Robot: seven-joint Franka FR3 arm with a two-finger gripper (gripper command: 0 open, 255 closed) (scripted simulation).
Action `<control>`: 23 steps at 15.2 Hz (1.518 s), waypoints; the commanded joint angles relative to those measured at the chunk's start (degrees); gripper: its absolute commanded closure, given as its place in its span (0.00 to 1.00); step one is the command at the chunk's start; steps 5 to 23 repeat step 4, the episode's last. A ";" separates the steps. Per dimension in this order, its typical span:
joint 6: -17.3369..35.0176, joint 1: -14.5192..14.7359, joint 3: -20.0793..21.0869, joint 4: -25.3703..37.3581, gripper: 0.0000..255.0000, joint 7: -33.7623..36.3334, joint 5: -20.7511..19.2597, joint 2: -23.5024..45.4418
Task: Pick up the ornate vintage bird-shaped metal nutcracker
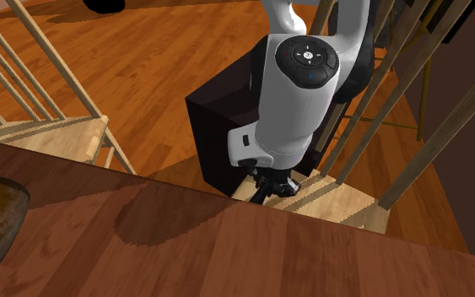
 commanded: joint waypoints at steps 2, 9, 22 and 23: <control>-2.17 -0.57 0.80 -0.44 1.00 -1.26 1.56 -2.71; -2.28 -0.57 0.81 -0.46 1.00 -1.32 1.64 -2.84; -2.28 -0.57 0.81 -0.46 1.00 -1.32 1.64 -2.84; -2.28 -0.57 0.81 -0.46 1.00 -1.32 1.64 -2.84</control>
